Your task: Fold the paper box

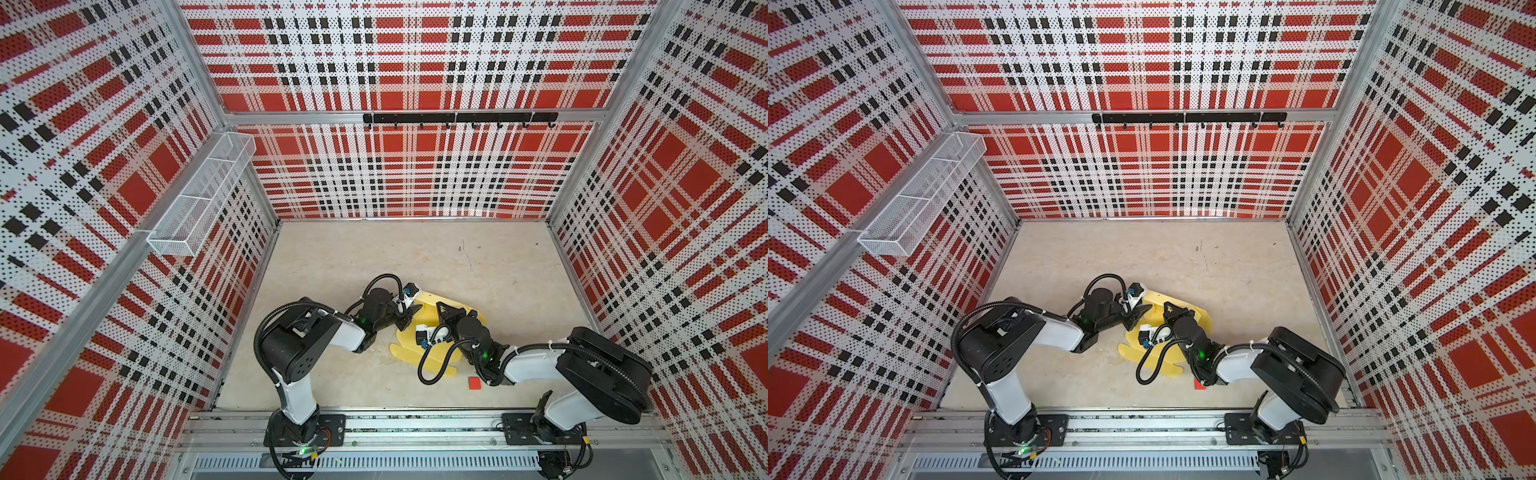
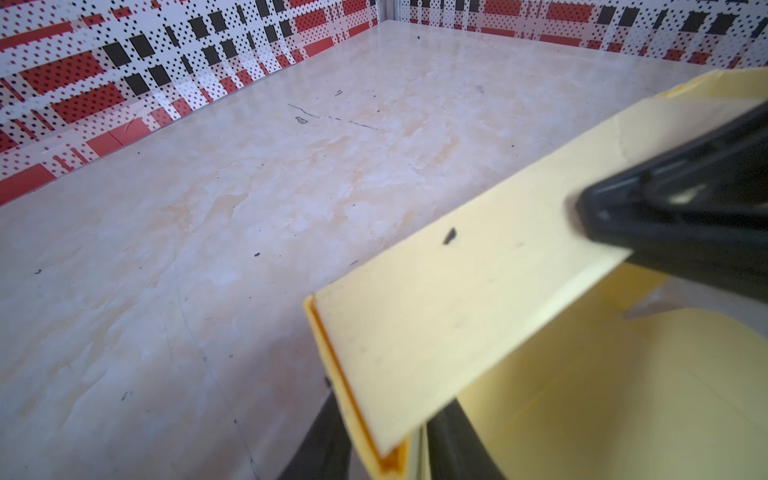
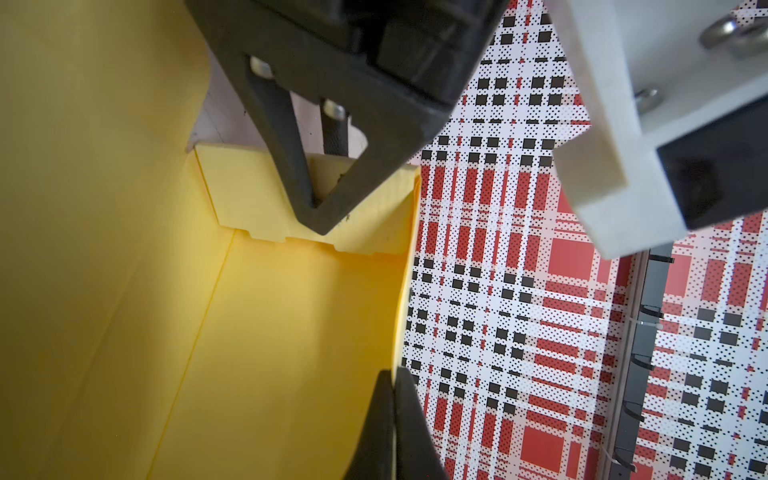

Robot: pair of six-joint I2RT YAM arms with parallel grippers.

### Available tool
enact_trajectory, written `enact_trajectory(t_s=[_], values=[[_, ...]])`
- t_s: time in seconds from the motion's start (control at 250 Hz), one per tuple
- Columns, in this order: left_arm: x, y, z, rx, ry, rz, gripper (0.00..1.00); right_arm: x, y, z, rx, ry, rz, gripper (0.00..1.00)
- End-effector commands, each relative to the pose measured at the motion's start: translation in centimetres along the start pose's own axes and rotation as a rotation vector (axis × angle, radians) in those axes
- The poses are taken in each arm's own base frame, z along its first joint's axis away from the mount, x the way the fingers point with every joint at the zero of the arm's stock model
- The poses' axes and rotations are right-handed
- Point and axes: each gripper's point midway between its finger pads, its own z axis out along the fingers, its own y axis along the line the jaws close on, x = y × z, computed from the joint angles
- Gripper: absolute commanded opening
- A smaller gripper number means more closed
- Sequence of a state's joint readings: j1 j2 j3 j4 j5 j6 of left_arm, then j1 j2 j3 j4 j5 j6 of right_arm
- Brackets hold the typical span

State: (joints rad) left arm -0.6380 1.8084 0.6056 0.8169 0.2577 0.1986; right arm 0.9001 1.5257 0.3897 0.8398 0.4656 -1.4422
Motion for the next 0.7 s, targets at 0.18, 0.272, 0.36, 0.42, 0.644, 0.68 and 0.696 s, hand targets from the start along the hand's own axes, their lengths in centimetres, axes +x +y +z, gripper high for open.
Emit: enact_trajectory(t_s=[0.18, 0.272, 0.36, 0.42, 0.644, 0.68, 0.696], values=[[-2.1, 0.1, 1.0, -0.049, -0.097, -0.011, 0.28, -1.9, 1.7, -0.1, -0.032, -0.062, -0.008, 0.00], [-2.1, -0.3, 1.2, -0.036, -0.102, -0.015, 0.25, -2.6, 1.4, -0.2, -0.030, -0.083, 0.005, 0.06], [-2.0, -0.7, 1.2, -0.031, -0.113, 0.009, 0.24, -3.1, 0.2, -0.4, -0.015, -0.095, 0.061, 0.25], [-2.2, -0.8, 1.2, -0.036, -0.118, 0.023, 0.23, -3.6, -0.9, -0.9, -0.015, -0.115, 0.131, 0.34], [-1.7, -1.0, 1.2, -0.032, -0.123, 0.050, 0.21, -5.6, -3.1, -4.8, -0.198, -0.234, 0.446, 0.51], [-1.8, -0.9, 1.2, -0.034, -0.128, 0.050, 0.21, -5.6, -3.8, -5.5, -0.208, -0.239, 0.508, 0.51], [-1.8, -0.9, 1.2, -0.035, -0.129, 0.052, 0.21, -5.6, -4.2, -5.9, -0.215, -0.244, 0.536, 0.51]])
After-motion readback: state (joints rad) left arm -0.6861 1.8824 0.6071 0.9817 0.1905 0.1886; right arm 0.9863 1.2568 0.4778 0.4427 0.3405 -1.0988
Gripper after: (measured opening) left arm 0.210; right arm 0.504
